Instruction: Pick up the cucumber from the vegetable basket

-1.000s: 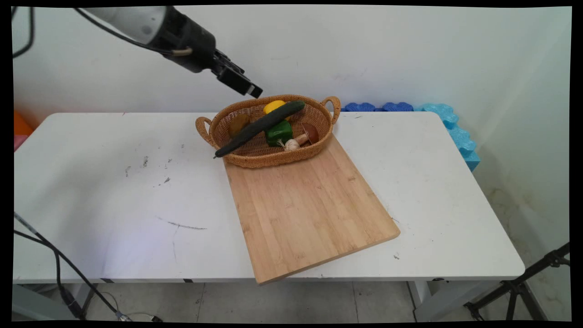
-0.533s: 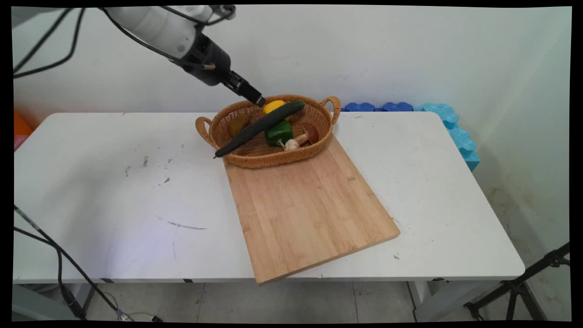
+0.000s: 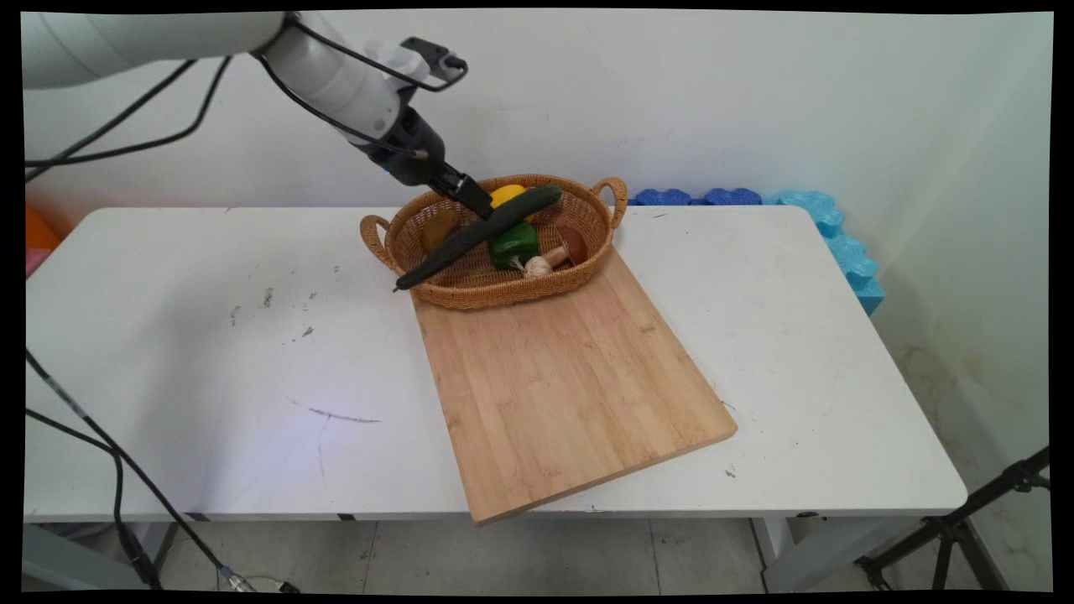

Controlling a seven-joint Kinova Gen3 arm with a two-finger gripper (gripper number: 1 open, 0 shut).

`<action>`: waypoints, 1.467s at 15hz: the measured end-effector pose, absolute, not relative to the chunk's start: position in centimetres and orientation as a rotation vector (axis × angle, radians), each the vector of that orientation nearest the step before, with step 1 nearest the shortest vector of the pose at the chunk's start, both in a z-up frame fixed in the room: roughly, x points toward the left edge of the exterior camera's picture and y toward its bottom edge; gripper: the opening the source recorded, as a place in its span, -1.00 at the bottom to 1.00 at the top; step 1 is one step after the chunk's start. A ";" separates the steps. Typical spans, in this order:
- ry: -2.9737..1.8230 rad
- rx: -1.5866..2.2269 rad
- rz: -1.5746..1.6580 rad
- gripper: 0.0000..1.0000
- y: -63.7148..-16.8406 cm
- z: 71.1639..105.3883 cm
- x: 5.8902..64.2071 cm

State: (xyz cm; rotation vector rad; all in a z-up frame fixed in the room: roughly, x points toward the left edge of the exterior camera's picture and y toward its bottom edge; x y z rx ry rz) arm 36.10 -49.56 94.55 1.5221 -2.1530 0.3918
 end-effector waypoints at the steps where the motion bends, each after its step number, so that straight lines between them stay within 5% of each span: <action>1: -2.153 1.539 0.391 1.00 -50.1 93.9 35.9; 18: -2.149 1.638 0.371 1.00 -54.0 88.8 34.7; 19: -2.149 1.638 0.370 -1.00 -54.2 88.6 34.6; 22: -2.150 1.631 0.368 -1.00 -54.5 88.4 34.5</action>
